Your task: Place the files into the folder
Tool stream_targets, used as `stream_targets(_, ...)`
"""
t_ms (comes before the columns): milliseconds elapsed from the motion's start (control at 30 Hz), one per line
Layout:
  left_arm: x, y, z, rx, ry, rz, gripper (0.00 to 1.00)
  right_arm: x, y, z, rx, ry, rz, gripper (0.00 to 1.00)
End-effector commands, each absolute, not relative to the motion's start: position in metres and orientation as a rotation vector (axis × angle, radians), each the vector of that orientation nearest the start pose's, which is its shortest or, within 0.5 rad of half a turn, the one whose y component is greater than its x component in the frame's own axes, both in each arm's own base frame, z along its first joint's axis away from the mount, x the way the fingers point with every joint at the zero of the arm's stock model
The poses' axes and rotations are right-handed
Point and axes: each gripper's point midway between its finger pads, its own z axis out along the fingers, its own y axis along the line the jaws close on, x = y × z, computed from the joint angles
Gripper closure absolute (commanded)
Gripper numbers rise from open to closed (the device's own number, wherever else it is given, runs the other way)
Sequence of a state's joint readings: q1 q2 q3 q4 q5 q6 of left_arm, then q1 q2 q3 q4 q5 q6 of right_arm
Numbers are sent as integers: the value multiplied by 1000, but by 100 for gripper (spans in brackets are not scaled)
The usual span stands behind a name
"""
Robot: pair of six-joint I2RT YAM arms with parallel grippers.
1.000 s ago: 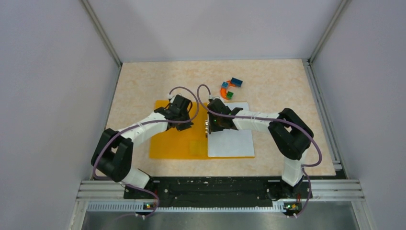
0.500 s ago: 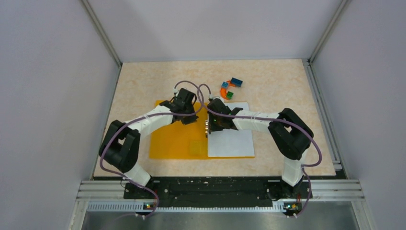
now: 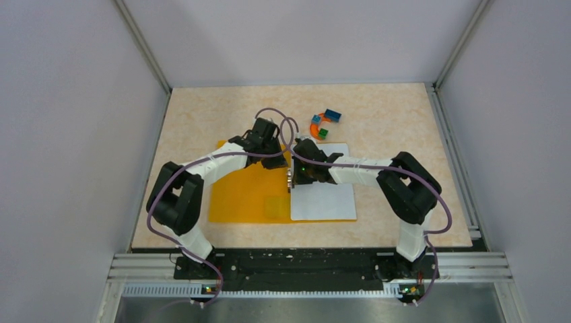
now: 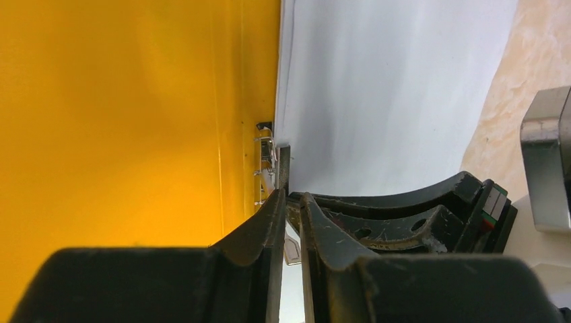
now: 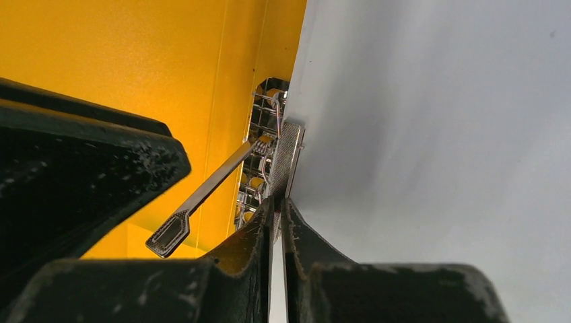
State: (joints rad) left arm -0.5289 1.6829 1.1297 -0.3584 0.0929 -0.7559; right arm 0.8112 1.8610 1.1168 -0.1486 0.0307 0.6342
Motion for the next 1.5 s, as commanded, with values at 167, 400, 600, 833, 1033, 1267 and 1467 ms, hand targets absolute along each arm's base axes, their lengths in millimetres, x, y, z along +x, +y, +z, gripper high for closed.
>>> stream_targets(167,335,-252,90,-176,2565,-688,79,299,324,14,-166,2575,561,94)
stream_targets(400,368,-160,122,-343,2421,-329,49,298,300,8,-128,2588,523,94)
stream_targets(600,370,-56,126,-614,2289,-25,33,301,287,9,-115,2578,524,94)
stream_targets(833,355,19,106,-820,2260,86,29,302,304,15,-165,2568,630,94)
stream_targets(1033,349,31,83,-874,2292,2,30,305,310,21,-174,2550,663,94)
stream_targets(1267,348,1,63,-842,2358,-197,34,306,314,24,-186,2545,683,94)
stream_targets(1467,343,-15,54,-817,2390,-302,35,307,316,27,-190,2539,690,94)
